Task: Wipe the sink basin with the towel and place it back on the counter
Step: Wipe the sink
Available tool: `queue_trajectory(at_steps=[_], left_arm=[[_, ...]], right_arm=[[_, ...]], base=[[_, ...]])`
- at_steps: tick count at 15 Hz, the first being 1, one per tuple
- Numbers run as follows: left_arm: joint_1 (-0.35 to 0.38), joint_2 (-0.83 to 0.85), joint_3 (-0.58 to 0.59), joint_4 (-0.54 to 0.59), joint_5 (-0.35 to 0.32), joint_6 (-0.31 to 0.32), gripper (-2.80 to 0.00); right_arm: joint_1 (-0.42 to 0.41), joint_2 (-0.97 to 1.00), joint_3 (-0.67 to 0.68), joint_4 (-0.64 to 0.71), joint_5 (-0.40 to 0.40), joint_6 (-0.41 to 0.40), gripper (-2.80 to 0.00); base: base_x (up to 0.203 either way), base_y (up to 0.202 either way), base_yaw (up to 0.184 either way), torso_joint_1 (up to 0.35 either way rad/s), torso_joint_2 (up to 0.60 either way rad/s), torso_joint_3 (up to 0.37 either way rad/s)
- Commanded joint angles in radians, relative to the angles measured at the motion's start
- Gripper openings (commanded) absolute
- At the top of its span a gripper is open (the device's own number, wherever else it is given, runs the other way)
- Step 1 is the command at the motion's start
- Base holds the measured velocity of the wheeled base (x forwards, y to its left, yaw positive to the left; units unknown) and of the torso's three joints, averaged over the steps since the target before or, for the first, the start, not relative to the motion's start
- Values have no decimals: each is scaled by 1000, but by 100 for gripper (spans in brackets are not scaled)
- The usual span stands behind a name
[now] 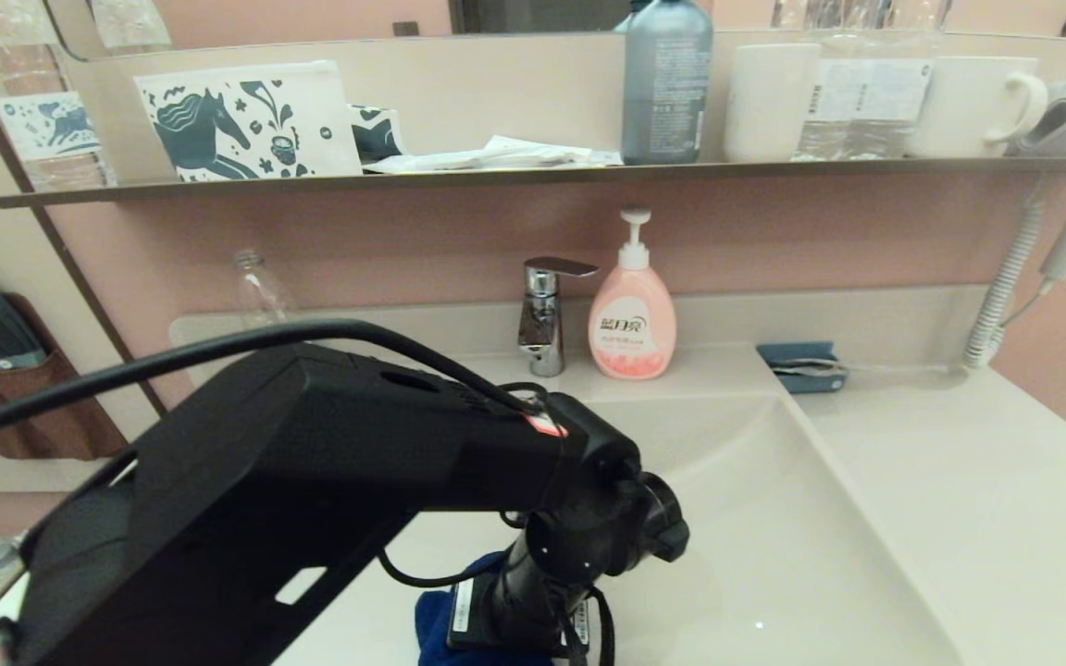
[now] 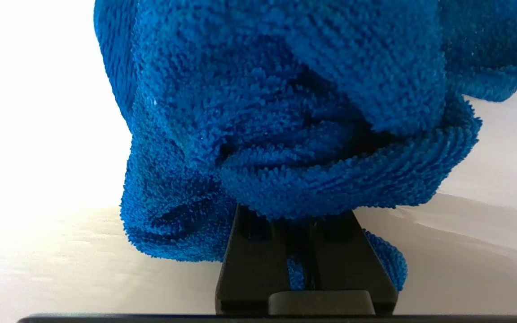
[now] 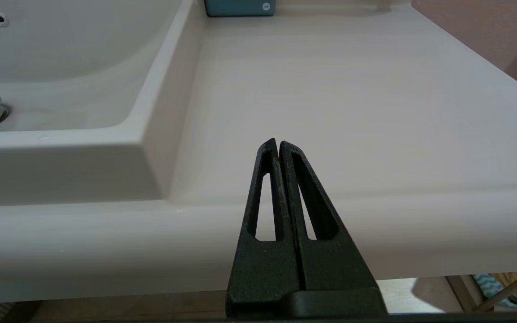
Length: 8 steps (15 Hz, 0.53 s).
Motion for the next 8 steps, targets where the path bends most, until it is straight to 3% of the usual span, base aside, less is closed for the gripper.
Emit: queue_trajectory(at_steps=[1,5,8], left_arm=[[79,-90,109,-35,5,29,-280],[186,-204,291,-93,14,151,-280],[244,-257,359,-100,47,235,-280]], right_arm=[[0,1,0,0,0,0,-280],[0,1,0,0,0,0,-280],[0,1,0,0,0,-1,-280]], base=[[0,0,0,0,0,0],[0,0,0,0,0,0],[0,0,0,0,0,0]])
